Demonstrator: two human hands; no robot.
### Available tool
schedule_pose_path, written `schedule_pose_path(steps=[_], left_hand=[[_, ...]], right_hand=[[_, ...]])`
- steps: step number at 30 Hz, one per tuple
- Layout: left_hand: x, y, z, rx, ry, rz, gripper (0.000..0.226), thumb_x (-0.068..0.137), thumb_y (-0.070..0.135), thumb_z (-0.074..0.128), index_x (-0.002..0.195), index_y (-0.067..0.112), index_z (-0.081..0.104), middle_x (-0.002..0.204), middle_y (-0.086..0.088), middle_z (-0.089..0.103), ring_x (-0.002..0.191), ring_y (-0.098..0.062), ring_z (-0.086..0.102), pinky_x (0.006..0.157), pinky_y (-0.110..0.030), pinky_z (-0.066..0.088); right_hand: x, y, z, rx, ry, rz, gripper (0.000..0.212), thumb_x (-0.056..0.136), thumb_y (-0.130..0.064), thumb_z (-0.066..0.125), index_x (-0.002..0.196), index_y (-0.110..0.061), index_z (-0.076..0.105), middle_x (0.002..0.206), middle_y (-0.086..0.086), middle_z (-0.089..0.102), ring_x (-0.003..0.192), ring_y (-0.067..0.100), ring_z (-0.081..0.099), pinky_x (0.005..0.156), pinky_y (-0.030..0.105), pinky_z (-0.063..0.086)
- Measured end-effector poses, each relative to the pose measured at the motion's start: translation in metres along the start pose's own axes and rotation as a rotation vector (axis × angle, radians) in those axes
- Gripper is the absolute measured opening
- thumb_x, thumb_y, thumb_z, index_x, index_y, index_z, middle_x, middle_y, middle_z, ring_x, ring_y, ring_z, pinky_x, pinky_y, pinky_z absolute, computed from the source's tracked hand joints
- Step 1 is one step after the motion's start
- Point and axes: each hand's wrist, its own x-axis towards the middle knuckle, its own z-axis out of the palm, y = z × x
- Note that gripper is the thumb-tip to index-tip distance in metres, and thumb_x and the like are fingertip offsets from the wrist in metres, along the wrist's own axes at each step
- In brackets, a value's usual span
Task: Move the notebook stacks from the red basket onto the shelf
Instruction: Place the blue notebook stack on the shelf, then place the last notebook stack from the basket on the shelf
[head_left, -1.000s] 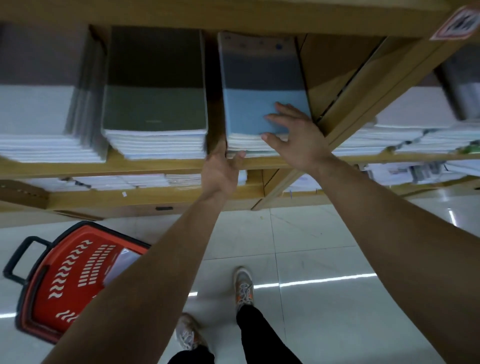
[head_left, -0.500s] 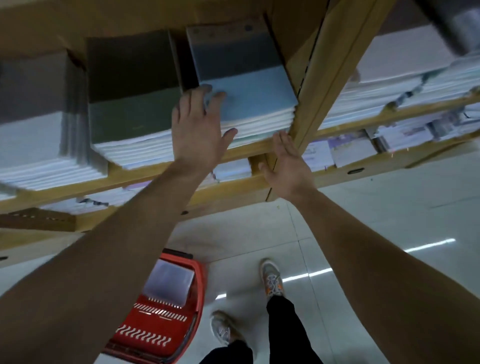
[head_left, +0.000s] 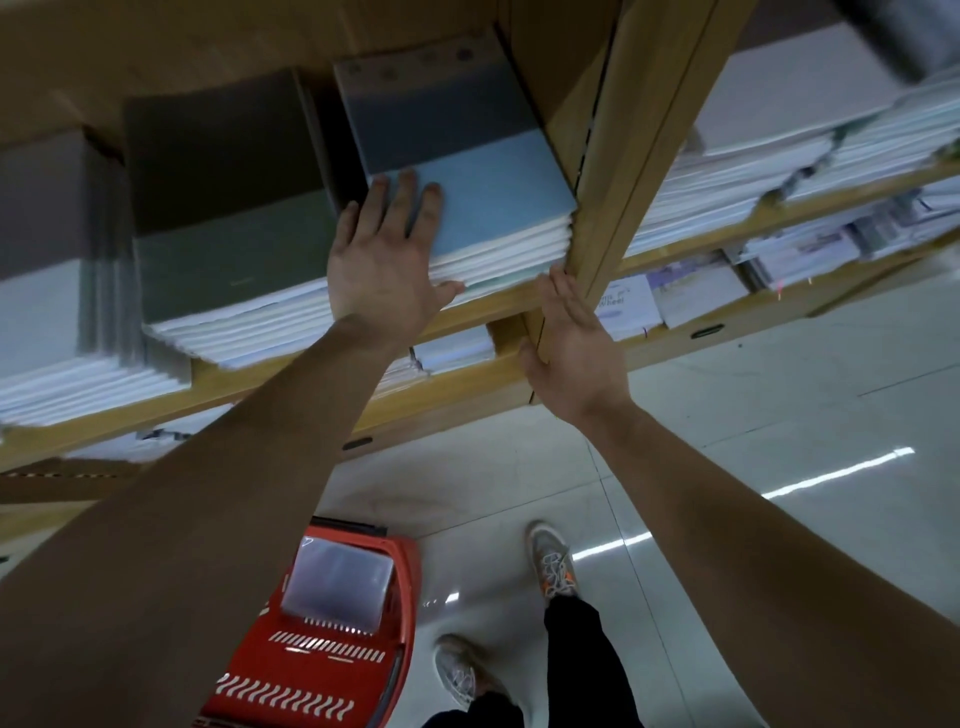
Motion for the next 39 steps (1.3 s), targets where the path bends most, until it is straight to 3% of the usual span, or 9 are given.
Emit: schedule_pose_path(steps=[4,12,20,25,27,29,32,36,39], left_hand=[[0.001,0.000,-0.001,-0.005,0.005,-0.003,0.099,0.081,0.071,0.059,0.157,0.024,0.017,0.165,-0.003,0.018,0.151,-0.028,0.017,0.121,-0.046,0.017],[0.003,-0.001,0.000,-0.024,0.032,-0.017,0.097,0.078,0.068,0.064,0.155,0.023,0.027,0.162,-0.004,0.027,0.149,-0.029,0.022,0.121,-0.051,0.016],[0.008,0.002,0.005,-0.025,-0.010,0.009,0.097,0.080,0.067,0.063,0.155,0.021,0.022,0.163,-0.007,0.023,0.149,-0.031,0.020,0.119,-0.050,0.018],[-0.004,-0.005,-0.020,-0.137,-0.118,0.027,0.100,0.083,0.068,0.059,0.157,0.017,0.016,0.165,-0.008,0.016,0.152,-0.027,0.013,0.123,-0.044,0.011],[-0.028,-0.012,-0.040,-0.255,-0.128,0.036,0.090,0.087,0.062,0.057,0.156,0.016,0.023,0.163,-0.007,0.022,0.150,-0.026,0.019,0.121,-0.043,0.019],[-0.072,-0.022,-0.058,-0.367,-0.074,0.031,0.073,0.087,0.053,0.061,0.148,0.017,0.043,0.153,-0.005,0.042,0.138,-0.028,0.039,0.111,-0.043,0.038],[-0.157,-0.045,-0.063,-0.514,-0.145,-0.116,0.053,0.087,0.044,0.065,0.133,0.018,0.059,0.130,-0.007,0.059,0.119,-0.030,0.055,0.091,-0.043,0.051],[-0.293,-0.090,-0.034,-0.571,-0.574,-0.480,0.061,0.087,0.052,0.063,0.138,0.020,0.053,0.135,-0.010,0.057,0.123,-0.032,0.053,0.096,-0.043,0.048],[-0.399,-0.123,-0.002,-0.645,-0.744,-0.753,0.075,0.084,0.067,0.057,0.142,0.019,0.048,0.136,-0.010,0.058,0.122,-0.031,0.056,0.100,-0.043,0.047]], right_hand=[[0.007,-0.002,0.004,-0.017,-0.055,0.023,0.083,0.098,-0.037,0.053,0.161,-0.013,0.005,0.169,0.000,-0.001,0.155,0.017,-0.002,0.124,0.034,0.012],[0.019,-0.006,0.005,-0.073,-0.083,0.048,0.092,0.094,-0.045,0.055,0.161,-0.012,0.002,0.169,0.005,-0.003,0.155,0.020,-0.011,0.126,0.040,0.004],[0.020,-0.004,0.013,-0.055,-0.118,0.086,0.099,0.091,-0.046,0.058,0.161,-0.015,-0.006,0.169,0.001,-0.008,0.155,0.022,-0.009,0.125,0.047,0.008],[0.002,-0.012,-0.009,-0.193,-0.221,0.050,0.089,0.095,-0.051,0.051,0.162,-0.016,0.003,0.169,0.001,0.000,0.156,0.023,0.000,0.124,0.047,0.016],[-0.012,-0.020,-0.023,-0.243,-0.279,0.040,0.086,0.095,-0.053,0.051,0.161,-0.015,0.011,0.169,0.003,0.011,0.155,0.022,0.007,0.122,0.046,0.023],[-0.030,-0.035,-0.034,-0.273,-0.338,0.058,0.082,0.094,-0.054,0.054,0.158,-0.014,0.023,0.163,0.006,0.028,0.151,0.026,0.022,0.117,0.044,0.032],[-0.060,-0.067,-0.034,-0.353,-0.471,0.051,0.073,0.093,-0.055,0.056,0.151,-0.017,0.035,0.152,0.007,0.043,0.139,0.030,0.038,0.107,0.044,0.042],[-0.096,-0.124,0.004,-0.431,-0.661,-0.062,0.073,0.092,-0.059,0.054,0.150,-0.017,0.038,0.151,0.007,0.044,0.136,0.031,0.041,0.107,0.045,0.042],[-0.117,-0.181,0.051,-0.457,-0.749,-0.189,0.075,0.092,-0.058,0.055,0.153,-0.018,0.035,0.154,0.006,0.041,0.138,0.031,0.039,0.109,0.044,0.040]])
